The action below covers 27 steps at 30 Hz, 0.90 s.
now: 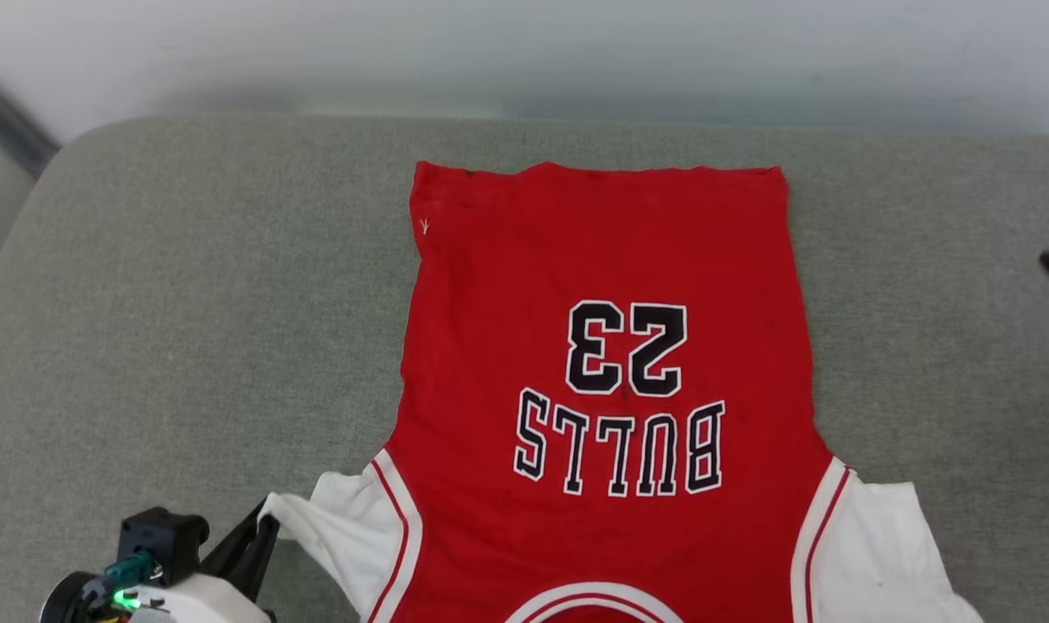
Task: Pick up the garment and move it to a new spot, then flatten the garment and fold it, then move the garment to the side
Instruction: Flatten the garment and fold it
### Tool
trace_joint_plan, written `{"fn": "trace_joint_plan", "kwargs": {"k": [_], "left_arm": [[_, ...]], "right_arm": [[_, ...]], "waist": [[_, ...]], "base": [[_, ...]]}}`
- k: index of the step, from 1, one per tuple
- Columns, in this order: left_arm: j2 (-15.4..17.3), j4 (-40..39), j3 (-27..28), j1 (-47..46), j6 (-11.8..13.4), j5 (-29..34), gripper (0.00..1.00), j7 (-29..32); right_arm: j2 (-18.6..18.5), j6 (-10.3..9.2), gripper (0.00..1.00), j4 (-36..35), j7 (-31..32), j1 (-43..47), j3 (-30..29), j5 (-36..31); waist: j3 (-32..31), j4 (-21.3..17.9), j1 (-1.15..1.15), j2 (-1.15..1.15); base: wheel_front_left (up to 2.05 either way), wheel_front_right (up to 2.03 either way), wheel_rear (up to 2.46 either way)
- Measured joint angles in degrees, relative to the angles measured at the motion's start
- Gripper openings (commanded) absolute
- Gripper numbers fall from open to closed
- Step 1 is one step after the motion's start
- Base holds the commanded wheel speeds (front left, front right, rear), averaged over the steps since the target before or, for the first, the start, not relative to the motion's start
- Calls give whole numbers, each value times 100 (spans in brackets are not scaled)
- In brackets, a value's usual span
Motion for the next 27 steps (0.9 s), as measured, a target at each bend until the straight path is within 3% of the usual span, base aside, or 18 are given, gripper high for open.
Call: {"fn": "trace_joint_plan", "kwargs": {"k": [4,8,14,17,22,27], "left_arm": [[-121,-172,121,-243,-3,287,0,-2],[-263,-309,226,-474,-9,556,0,-7],[-552,-548,353,-719,-35,902,0,-14],[-714,-623,369,-821,-65,1060,0,-14],[-913,-676,456,-892,-107,1251,0,-14],[-1098,-758,506,-953,-183,1454,0,-14]], "right_arm": [[15,0,100,-137,665,-1026,-225,-62],[63,0,100,23,1607,-2119,67,-172],[423,0,100,887,3635,-3600,833,-301],[666,-1,100,1324,4365,-4164,995,-383],[1093,-1,100,1925,4858,-4780,1035,-654],[1327,-1,100,2330,4935,-5026,1063,-878]], "waist": [[375,156,0,0],[771,367,1,0],[1358,702,1,0],[1623,878,1,0],[2054,1130,1,0],[2459,1316,1,0]], "base": [[0,0,0],[0,0,0],[0,0,0],[0,0,0],[0,0,0],[0,0,0]]}}
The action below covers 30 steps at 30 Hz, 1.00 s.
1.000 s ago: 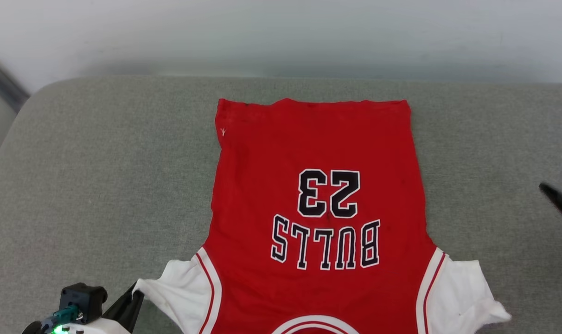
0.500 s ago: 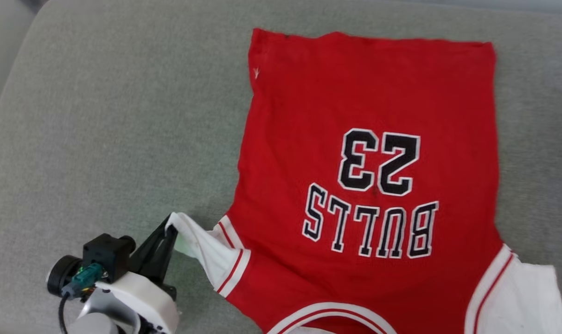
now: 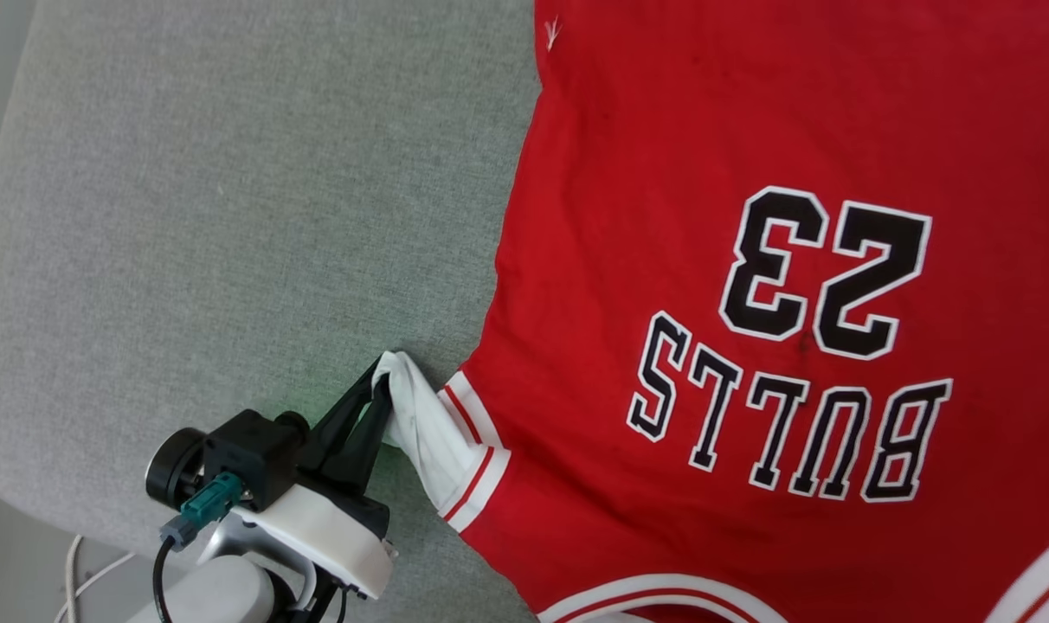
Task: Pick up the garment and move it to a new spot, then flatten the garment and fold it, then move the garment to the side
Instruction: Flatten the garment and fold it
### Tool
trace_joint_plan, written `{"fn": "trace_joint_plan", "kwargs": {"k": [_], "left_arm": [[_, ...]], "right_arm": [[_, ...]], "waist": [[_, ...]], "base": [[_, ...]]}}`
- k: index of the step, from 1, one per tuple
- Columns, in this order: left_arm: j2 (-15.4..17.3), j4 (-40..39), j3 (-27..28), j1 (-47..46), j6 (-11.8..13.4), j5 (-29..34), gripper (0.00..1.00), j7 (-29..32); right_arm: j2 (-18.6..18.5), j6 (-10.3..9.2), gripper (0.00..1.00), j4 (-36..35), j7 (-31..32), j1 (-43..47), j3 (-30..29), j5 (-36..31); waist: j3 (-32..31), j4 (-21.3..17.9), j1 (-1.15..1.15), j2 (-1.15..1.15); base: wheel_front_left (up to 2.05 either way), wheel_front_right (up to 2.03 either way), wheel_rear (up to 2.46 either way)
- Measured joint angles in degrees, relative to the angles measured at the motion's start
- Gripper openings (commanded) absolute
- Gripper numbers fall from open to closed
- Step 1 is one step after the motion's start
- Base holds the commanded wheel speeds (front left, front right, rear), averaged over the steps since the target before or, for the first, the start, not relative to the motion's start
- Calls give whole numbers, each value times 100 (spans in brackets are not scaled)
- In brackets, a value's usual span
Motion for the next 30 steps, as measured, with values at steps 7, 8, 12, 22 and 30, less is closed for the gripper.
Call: {"fn": "trace_joint_plan", "kwargs": {"k": [7,8,12,22,30], "left_arm": [[-142,-1,8,-84,-112,197,0,-3],[-159,11,9,-96,-123,200,0,-4],[-188,67,10,-126,-156,245,0,-8],[-209,204,88,88,-92,197,0,-2],[-116,142,276,610,99,27,0,-1]], "right_arm": [[-79,-1,100,188,-113,132,129,68],[-123,-1,100,196,-131,151,127,98],[-219,-1,0,168,-190,183,159,180],[-162,0,0,160,-761,264,532,365],[-831,0,0,-606,-1095,930,1114,1026]], "waist": [[341,211,-1,0],[359,232,-1,0],[380,252,-2,0],[-131,126,-1,0],[-898,-120,-2,0]], "base": [[0,0,0],[0,0,0],[0,0,0],[0,0,0],[0,0,0]]}}
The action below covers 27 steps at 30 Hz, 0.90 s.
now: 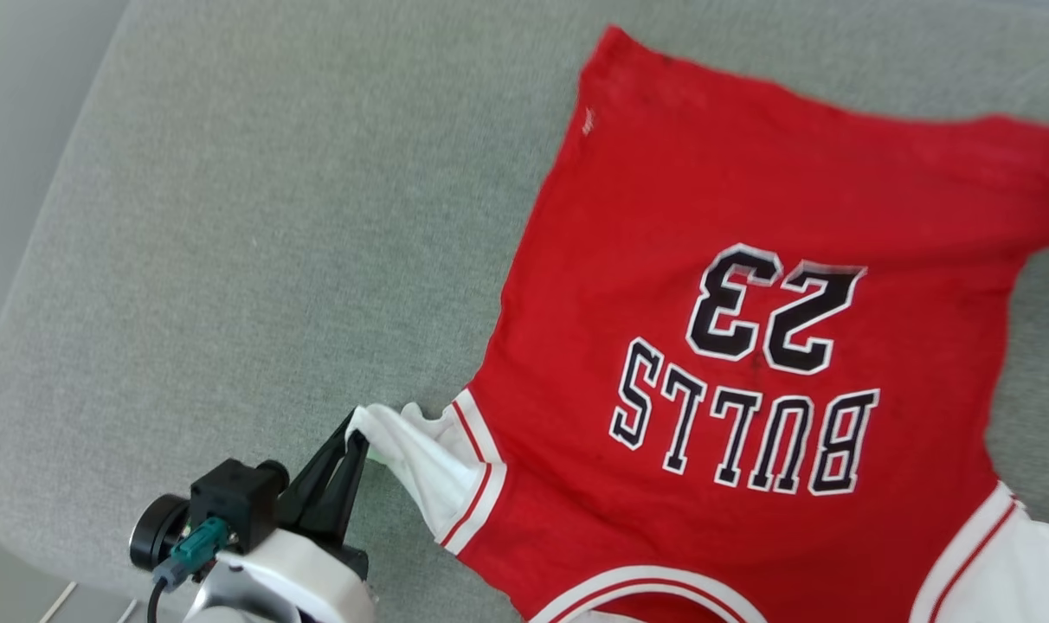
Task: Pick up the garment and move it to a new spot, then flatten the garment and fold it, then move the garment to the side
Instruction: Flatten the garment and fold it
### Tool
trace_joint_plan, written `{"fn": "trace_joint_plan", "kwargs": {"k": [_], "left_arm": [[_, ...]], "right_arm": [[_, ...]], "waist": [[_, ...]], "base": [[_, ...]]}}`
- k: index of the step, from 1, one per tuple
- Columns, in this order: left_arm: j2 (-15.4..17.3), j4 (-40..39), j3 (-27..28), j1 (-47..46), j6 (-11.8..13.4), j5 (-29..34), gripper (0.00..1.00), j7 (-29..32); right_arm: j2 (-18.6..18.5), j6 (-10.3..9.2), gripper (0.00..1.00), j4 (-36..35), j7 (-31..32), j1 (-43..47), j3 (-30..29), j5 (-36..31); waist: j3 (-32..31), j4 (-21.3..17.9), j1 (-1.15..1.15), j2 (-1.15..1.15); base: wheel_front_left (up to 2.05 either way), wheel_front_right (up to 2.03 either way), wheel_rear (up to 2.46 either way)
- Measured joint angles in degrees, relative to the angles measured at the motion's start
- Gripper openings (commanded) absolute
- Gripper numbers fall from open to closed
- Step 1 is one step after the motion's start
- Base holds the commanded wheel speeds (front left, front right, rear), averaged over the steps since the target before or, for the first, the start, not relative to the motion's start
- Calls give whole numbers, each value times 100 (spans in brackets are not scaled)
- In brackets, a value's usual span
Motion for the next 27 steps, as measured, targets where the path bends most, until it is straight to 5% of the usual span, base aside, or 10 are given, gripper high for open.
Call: {"fn": "trace_joint_plan", "kwargs": {"k": [8,14,27], "left_arm": [[164,-19,63,447,186,-124,0,0],[289,-100,112,700,316,-198,0,1],[397,-229,307,1064,457,-294,0,1]], "right_arm": [[-1063,1,0,-825,-622,1639,53,725],[-1523,1,0,-1047,-1238,3309,-130,1178],[-1379,1,0,-1000,-2054,6104,-615,1496]], "waist": [[-731,-294,0,0],[-1126,-535,0,0],[-1403,-948,0,0]], "base": [[0,0,0],[0,0,0],[0,0,0]]}}
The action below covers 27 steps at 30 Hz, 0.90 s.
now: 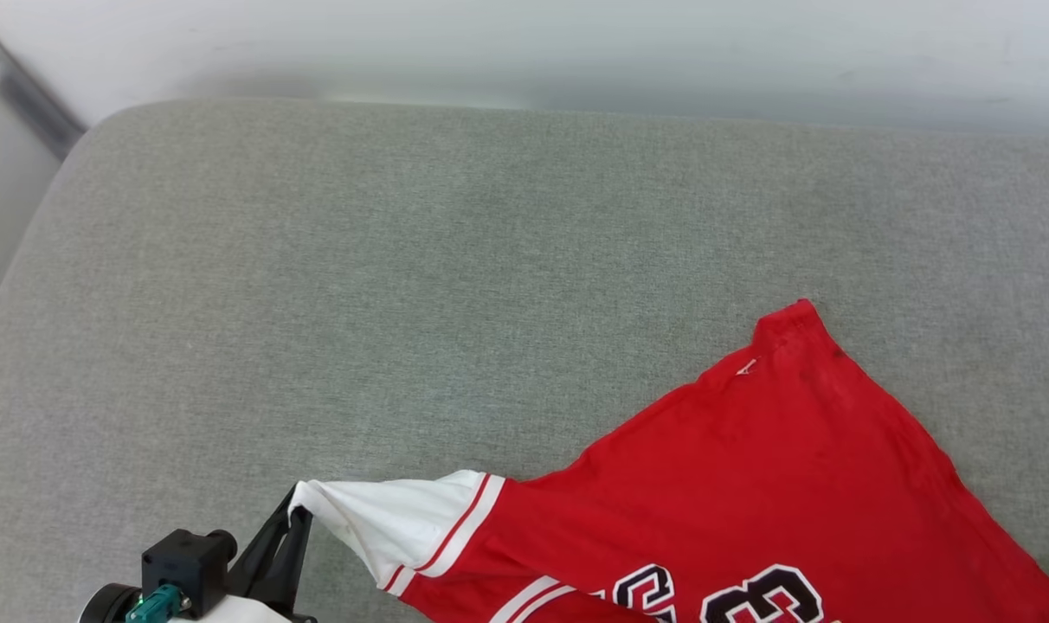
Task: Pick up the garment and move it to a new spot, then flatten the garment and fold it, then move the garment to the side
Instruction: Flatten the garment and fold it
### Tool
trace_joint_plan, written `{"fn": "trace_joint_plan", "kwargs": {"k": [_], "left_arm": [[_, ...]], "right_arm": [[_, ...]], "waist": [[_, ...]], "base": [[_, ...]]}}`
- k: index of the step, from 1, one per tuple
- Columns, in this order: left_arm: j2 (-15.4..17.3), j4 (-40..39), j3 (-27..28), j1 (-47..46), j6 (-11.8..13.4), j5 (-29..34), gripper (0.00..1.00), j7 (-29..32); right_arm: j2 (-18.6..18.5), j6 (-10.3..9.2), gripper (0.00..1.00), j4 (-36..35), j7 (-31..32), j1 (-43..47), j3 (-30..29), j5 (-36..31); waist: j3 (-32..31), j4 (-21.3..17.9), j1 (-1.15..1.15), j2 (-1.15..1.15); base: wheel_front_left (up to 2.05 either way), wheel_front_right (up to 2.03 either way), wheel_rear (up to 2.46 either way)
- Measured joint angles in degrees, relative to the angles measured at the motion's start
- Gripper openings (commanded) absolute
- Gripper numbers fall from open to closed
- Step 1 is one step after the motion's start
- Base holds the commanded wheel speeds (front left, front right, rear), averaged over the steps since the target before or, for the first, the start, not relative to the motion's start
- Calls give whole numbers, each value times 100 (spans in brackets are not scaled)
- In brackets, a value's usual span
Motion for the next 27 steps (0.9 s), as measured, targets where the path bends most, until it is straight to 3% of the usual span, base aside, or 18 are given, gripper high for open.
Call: {"fn": "trace_joint_plan", "kwargs": {"k": [1,2,7,12,14,20,27], "left_arm": [[0,1,11,9,1,1,0,0],[0,0,16,10,0,2,0,0],[-2,16,-1,-12,-12,33,0,1],[-21,18,-27,-149,-33,70,0,26],[-52,25,-42,-247,-76,108,0,33],[-157,62,-87,-584,-186,205,0,70],[-466,146,-147,-867,-328,260,0,52]], "right_arm": [[76,0,37,21,-71,34,-114,-21],[164,0,100,37,-140,35,-255,-38],[371,-1,100,-193,-292,-105,-934,-250],[449,-1,100,-925,-282,-975,-1755,-665],[517,0,100,-1136,-154,-1322,-1823,-812],[730,0,100,-1288,621,-2551,-1349,-1236],[1305,-1,100,-534,1510,-4028,-216,-1672]], "waist": [[17,-21,0,0],[30,-45,0,0],[65,-100,0,0],[164,-68,0,0],[225,-28,0,0],[483,130,1,0],[846,346,1,0]], "base": [[0,0,0],[0,0,0],[0,0,0],[0,0,0],[0,0,0],[0,0,0],[0,0,0]]}}
